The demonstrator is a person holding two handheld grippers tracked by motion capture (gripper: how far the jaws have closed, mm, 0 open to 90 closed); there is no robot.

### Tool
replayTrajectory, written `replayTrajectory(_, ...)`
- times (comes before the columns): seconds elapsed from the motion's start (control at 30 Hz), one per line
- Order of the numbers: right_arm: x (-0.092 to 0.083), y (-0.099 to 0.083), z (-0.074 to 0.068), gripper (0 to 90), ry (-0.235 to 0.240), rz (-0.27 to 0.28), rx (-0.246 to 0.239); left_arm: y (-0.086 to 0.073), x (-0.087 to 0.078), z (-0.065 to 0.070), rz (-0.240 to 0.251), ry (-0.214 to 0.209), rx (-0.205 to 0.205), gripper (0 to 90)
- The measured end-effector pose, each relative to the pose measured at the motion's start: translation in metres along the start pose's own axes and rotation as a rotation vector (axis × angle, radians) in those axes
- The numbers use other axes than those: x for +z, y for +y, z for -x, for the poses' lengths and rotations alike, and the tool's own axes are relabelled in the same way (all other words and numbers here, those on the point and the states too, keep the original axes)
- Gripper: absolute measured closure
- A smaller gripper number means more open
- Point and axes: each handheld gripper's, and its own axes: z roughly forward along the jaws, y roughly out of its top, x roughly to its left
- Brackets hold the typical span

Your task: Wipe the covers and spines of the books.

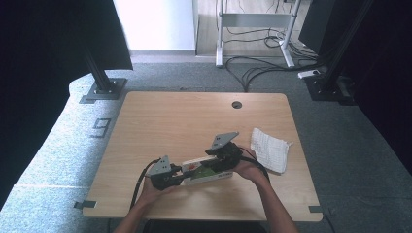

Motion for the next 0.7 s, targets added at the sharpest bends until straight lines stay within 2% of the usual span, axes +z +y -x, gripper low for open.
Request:
replayTrajectory(0.03,-0.003,0.000,0.001,47.9,-0.015,0.027,0.018,0.000,0.000,0.000,0.003,-0.009,-0.005,78.4)
replayTrajectory(0.07,-0.003,0.000,0.001,47.9,-0.015,0.027,0.018,0.000,-0.001,0.000,0.002,-0.013,-0.007,78.4)
replayTrajectory(0.13,-0.008,0.000,0.002,48.3,-0.041,0.063,0.049,0.000,-0.002,0.000,0.002,0.006,-0.002,79.5)
replayTrajectory(0.17,-0.014,-0.002,0.005,46.5,-0.069,0.102,0.076,0.000,-0.003,-0.001,0.004,0.009,-0.005,79.6)
replayTrajectory(0.2,-0.014,-0.002,0.005,46.5,-0.069,0.102,0.076,0.000,-0.004,-0.001,0.005,0.013,-0.006,79.6)
replayTrajectory(0.27,-0.020,-0.007,0.008,45.2,-0.106,0.138,0.100,0.000,-0.006,-0.001,0.008,0.022,-0.009,79.6)
replayTrajectory(0.3,-0.027,-0.013,0.012,44.3,-0.154,0.177,0.131,0.000,-0.007,-0.002,0.009,0.025,-0.010,79.7)
replayTrajectory(0.33,-0.027,-0.013,0.012,44.3,-0.154,0.177,0.131,0.000,-0.009,-0.002,0.009,0.031,-0.011,79.7)
replayTrajectory(0.43,-0.039,-0.029,0.020,42.5,-0.224,0.223,0.200,0.001,-0.013,-0.004,0.008,0.049,-0.020,79.7)
replayTrajectory(0.57,-0.049,-0.053,0.029,40.3,-0.319,0.249,0.284,-0.002,-0.020,-0.009,0.011,0.076,-0.046,79.7)
replayTrajectory(0.6,-0.051,-0.059,0.031,40.1,-0.336,0.248,0.299,-0.003,-0.022,-0.011,0.015,0.085,-0.058,79.7)
replayTrajectory(0.63,-0.052,-0.071,0.037,38.8,-0.370,0.237,0.340,-0.003,-0.023,-0.012,0.016,0.090,-0.064,79.6)
replayTrajectory(0.7,-0.053,-0.084,0.043,37.4,-0.413,0.223,0.384,-0.004,-0.025,-0.013,0.016,0.096,-0.071,79.6)
